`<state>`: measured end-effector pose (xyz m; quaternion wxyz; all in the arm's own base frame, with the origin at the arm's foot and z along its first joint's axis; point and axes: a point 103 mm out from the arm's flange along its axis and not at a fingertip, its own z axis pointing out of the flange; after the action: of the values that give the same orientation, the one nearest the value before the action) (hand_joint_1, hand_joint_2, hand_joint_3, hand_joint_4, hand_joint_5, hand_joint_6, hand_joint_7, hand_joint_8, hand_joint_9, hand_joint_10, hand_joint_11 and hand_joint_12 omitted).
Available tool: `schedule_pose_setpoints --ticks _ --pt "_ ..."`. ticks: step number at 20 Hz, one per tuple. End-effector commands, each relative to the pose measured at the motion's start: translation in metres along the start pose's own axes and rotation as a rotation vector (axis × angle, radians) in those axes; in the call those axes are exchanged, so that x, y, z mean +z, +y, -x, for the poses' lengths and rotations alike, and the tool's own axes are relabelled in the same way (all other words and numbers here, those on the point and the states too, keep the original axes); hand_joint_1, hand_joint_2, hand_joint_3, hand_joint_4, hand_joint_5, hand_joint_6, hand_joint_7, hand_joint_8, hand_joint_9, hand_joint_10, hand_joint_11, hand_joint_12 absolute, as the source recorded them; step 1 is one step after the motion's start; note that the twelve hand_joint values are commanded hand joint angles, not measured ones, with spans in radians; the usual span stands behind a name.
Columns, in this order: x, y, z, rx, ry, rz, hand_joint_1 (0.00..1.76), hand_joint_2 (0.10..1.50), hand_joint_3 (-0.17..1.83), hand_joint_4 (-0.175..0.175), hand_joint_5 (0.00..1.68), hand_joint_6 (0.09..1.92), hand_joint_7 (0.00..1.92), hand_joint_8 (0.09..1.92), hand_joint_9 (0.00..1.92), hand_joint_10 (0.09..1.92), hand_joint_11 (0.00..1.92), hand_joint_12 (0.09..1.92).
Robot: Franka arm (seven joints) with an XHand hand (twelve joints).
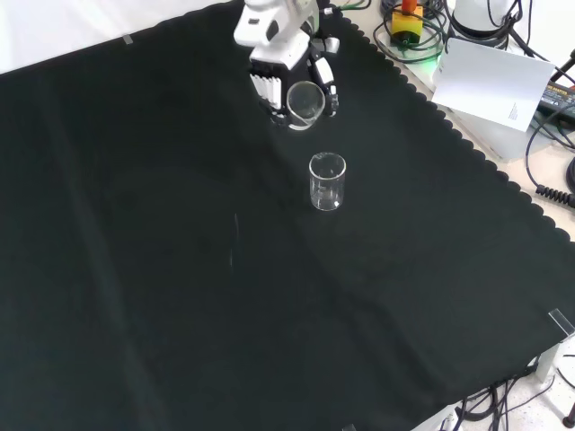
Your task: Pour the water from the handheld beaker into the one on the table.
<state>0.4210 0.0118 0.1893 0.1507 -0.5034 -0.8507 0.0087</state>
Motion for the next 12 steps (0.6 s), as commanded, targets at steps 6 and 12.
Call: schedule_pose_setpoints --ticks 6,12 --pt "0.0274 0.0069 -0.0241 -0.012 -0.156 -0.269 1.33 0.58 0.66 -0.175 1.52 0.15 1.61 0.09 1.83 0.09 1.53 0.53" --pt "0.0209 0.0107 -0.0271 -0.014 -0.182 -0.287 1.33 0.58 0.66 -0.175 1.52 0.15 1.61 0.09 1.83 0.09 1.53 0.52"
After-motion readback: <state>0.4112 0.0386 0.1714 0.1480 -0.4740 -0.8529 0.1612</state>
